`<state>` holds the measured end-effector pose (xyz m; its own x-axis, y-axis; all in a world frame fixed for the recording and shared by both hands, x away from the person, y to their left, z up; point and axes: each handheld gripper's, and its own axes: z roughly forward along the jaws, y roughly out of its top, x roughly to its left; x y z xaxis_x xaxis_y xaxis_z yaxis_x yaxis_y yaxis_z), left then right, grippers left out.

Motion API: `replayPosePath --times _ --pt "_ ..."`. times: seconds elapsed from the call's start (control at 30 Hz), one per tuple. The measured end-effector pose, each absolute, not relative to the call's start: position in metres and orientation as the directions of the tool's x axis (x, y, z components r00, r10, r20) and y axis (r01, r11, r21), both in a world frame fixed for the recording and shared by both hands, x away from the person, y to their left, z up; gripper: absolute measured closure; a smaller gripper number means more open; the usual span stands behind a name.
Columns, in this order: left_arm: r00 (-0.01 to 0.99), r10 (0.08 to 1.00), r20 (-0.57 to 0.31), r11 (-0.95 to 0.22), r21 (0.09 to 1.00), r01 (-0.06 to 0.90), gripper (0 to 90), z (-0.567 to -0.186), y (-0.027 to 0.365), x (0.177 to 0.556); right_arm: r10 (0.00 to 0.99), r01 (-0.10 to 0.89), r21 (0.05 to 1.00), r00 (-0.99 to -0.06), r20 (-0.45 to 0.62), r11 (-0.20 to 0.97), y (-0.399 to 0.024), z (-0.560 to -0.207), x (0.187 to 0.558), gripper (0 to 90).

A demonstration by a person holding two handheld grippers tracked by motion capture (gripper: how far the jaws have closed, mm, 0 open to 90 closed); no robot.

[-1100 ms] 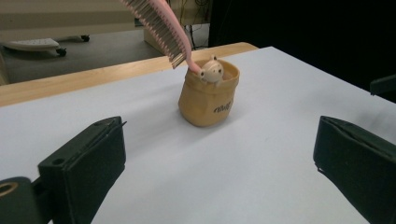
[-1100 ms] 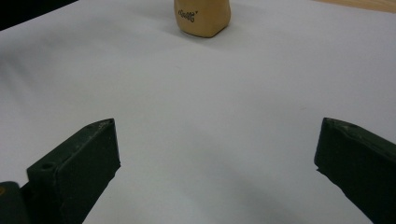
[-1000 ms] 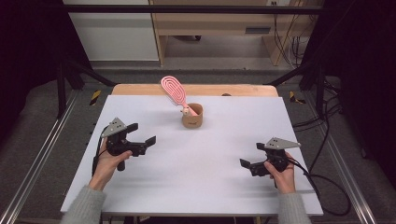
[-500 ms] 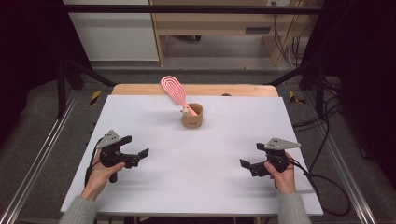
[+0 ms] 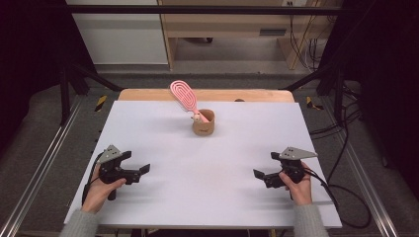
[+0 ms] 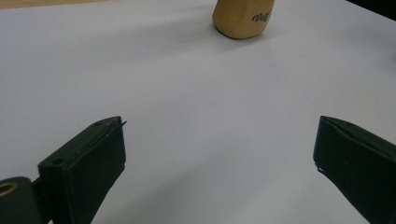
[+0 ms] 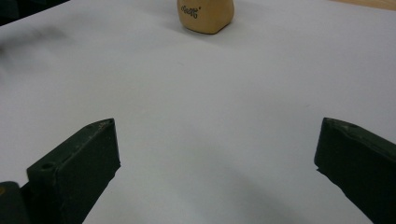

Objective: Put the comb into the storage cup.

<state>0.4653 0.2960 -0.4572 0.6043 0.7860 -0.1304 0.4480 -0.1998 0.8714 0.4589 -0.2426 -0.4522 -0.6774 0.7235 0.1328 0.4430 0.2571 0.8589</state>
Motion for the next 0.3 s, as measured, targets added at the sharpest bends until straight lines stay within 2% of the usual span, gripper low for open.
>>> replayPosePath --times 0.3 --pt "0.608 0.785 -0.12 -0.211 0.871 0.444 2.3 -0.4608 0.2962 0.4637 0.708 0.429 0.864 -0.694 0.129 0.264 -0.2417 -0.4559 0.4558 0.4"
